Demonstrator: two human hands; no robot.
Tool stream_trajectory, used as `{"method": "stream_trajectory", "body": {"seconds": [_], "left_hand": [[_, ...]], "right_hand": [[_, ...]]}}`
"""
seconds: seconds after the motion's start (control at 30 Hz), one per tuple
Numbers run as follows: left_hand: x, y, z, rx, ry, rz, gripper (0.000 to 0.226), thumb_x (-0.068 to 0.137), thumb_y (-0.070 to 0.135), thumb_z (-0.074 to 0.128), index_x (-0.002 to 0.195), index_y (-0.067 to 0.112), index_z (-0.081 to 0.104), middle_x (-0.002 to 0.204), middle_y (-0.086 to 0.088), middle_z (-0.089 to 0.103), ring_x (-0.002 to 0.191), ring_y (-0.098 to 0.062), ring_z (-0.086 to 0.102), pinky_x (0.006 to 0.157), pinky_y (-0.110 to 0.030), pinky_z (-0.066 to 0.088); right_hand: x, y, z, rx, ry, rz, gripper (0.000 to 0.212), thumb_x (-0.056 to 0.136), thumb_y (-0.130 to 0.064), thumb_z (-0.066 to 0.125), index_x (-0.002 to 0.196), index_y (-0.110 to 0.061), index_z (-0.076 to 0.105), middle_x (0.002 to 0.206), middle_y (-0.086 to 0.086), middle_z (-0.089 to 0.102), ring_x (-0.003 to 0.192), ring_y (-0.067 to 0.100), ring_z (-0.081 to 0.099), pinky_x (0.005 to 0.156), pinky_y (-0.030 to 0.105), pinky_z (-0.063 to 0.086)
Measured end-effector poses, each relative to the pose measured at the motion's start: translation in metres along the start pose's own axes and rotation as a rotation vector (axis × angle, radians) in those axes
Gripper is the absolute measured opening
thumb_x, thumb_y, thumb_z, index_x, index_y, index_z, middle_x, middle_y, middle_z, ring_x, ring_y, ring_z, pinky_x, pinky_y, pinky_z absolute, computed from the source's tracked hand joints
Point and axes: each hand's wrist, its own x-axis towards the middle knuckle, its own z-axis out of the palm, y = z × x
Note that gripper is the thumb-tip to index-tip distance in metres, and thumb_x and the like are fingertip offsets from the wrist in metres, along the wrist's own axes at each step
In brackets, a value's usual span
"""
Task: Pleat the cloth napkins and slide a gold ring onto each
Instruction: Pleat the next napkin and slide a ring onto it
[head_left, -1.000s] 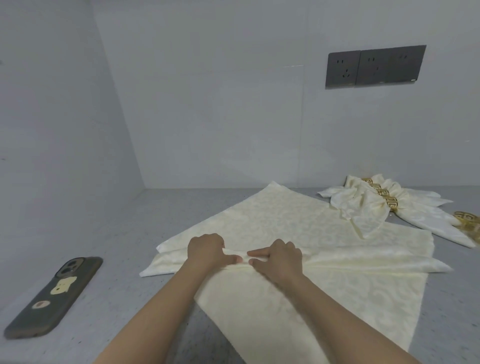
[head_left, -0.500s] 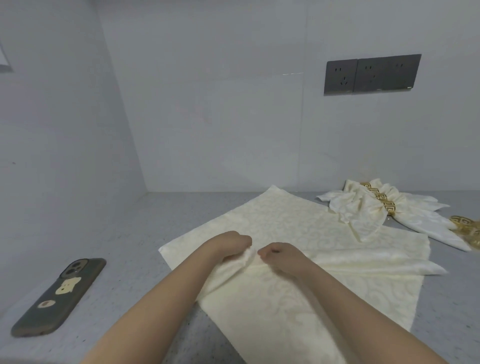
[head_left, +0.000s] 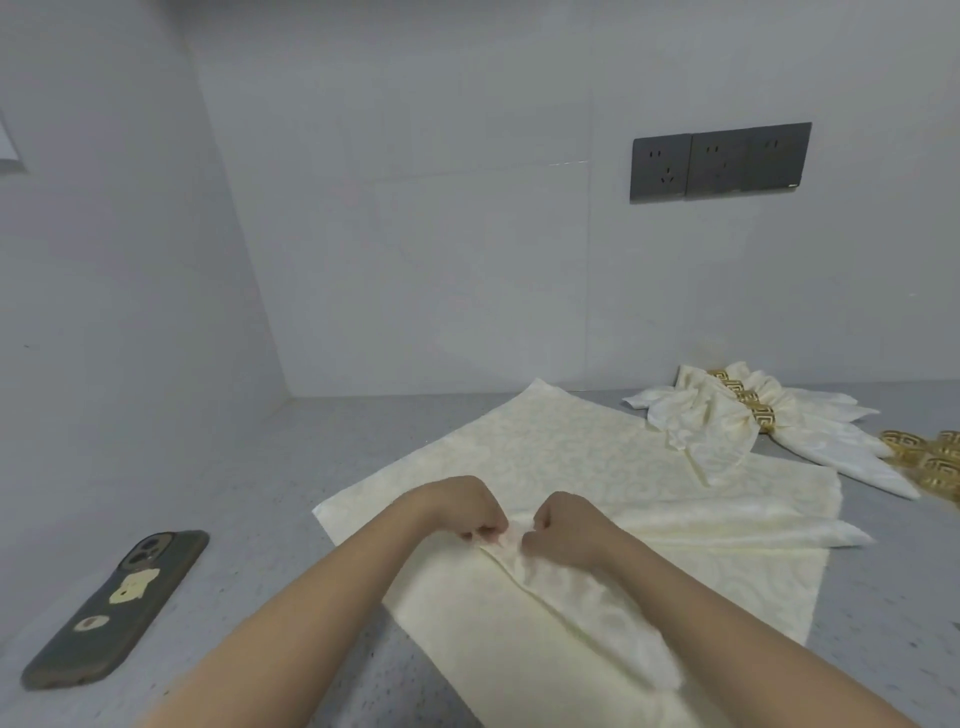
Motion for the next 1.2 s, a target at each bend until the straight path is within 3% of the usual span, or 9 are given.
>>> {"method": "stream_trajectory", "body": {"seconds": [0.17, 0.27, 0.43, 0.6, 0.73, 0.83, 0.9, 1.03, 1.2], "left_hand": [[0.000, -0.028, 0.038, 0.183, 0.383, 0.241, 0.030, 0.093, 0.011, 0.045, 0.109, 0.019, 0.069, 0.116, 0.005, 0.061, 0.111, -0.012, 0.054, 0.094, -0.020, 0.041], [0.002, -0.039, 0.056, 0.251, 0.546, 0.391, 0.028, 0.096, 0.015, 0.044, 0.117, 0.017, 0.063, 0.132, 0.004, 0.053, 0.127, -0.014, 0.043, 0.098, -0.010, 0.026], [0.005, -0.039, 0.074, 0.195, 0.475, 0.388, 0.045, 0.104, 0.027, 0.030, 0.148, 0.026, 0.029, 0.154, 0.008, 0.028, 0.143, -0.008, 0.020, 0.110, -0.015, 0.015], [0.013, -0.040, 0.083, 0.322, 0.473, 0.335, 0.047, 0.102, 0.038, 0.031, 0.148, 0.028, 0.028, 0.158, 0.004, 0.019, 0.146, -0.008, 0.008, 0.113, -0.019, 0.008], [0.014, -0.036, 0.080, 0.399, 0.460, 0.302, 0.047, 0.102, 0.040, 0.030, 0.147, 0.029, 0.032, 0.157, 0.004, 0.022, 0.145, -0.008, 0.012, 0.113, -0.022, 0.016], [0.011, -0.027, 0.073, 0.464, 0.429, 0.279, 0.046, 0.102, 0.040, 0.028, 0.146, 0.028, 0.034, 0.156, 0.003, 0.026, 0.145, -0.010, 0.016, 0.112, -0.024, 0.021], [0.010, -0.022, 0.070, 0.558, 0.398, 0.258, 0.047, 0.102, 0.039, 0.029, 0.147, 0.025, 0.033, 0.154, 0.001, 0.030, 0.142, -0.014, 0.024, 0.110, -0.027, 0.025], [0.011, -0.011, 0.062, 0.678, 0.312, 0.180, 0.049, 0.101, 0.041, 0.029, 0.147, 0.023, 0.033, 0.146, -0.004, 0.039, 0.131, -0.022, 0.038, 0.107, -0.033, 0.031], [0.013, -0.001, 0.053, 0.726, 0.291, 0.169, 0.046, 0.099, 0.041, 0.035, 0.136, 0.018, 0.048, 0.121, -0.006, 0.057, 0.115, -0.025, 0.049, 0.095, -0.032, 0.040]], "right_hand": [[0.001, 0.009, -0.012, -0.176, -0.016, -0.052, 0.040, 0.077, -0.026, 0.062, 0.048, -0.016, 0.036, 0.047, -0.001, 0.031, 0.048, 0.015, 0.033, 0.046, 0.025, 0.025], [0.003, 0.016, -0.015, -0.172, 0.006, -0.093, 0.043, 0.078, -0.024, 0.058, 0.046, -0.018, 0.029, 0.046, -0.002, 0.028, 0.046, 0.015, 0.030, 0.047, 0.027, 0.024], [0.001, 0.023, -0.014, -0.167, 0.073, -0.152, 0.033, 0.078, -0.025, 0.059, 0.053, -0.019, 0.038, 0.054, -0.005, 0.039, 0.052, 0.012, 0.038, 0.054, 0.027, 0.032], [-0.007, 0.048, 0.008, -0.139, 0.256, -0.363, 0.015, 0.084, -0.025, 0.061, 0.091, -0.018, 0.049, 0.087, -0.006, 0.048, 0.083, 0.015, 0.046, 0.072, 0.023, 0.033], [-0.009, 0.062, 0.018, -0.098, 0.232, -0.426, 0.020, 0.089, -0.021, 0.056, 0.109, -0.017, 0.052, 0.104, -0.006, 0.050, 0.099, 0.012, 0.043, 0.089, 0.023, 0.035], [-0.004, 0.059, 0.004, -0.048, 0.310, -0.344, 0.014, 0.091, -0.019, 0.053, 0.102, -0.019, 0.061, 0.099, -0.005, 0.057, 0.098, 0.015, 0.050, 0.089, 0.029, 0.039], [0.001, 0.059, -0.014, -0.184, 0.348, -0.173, 0.020, 0.091, -0.022, 0.049, 0.105, -0.022, 0.063, 0.106, -0.002, 0.059, 0.106, 0.022, 0.050, 0.091, 0.032, 0.038], [0.010, 0.060, -0.053, -0.403, 0.085, 0.226, 0.035, 0.085, -0.044, 0.057, 0.115, -0.027, 0.056, 0.117, -0.002, 0.056, 0.114, 0.024, 0.046, 0.093, 0.034, 0.032], [0.020, 0.053, -0.069, -0.445, -0.096, 0.326, 0.047, 0.079, -0.052, 0.062, 0.105, -0.014, 0.053, 0.106, -0.001, 0.055, 0.106, 0.023, 0.054, 0.091, 0.033, 0.038]]}}
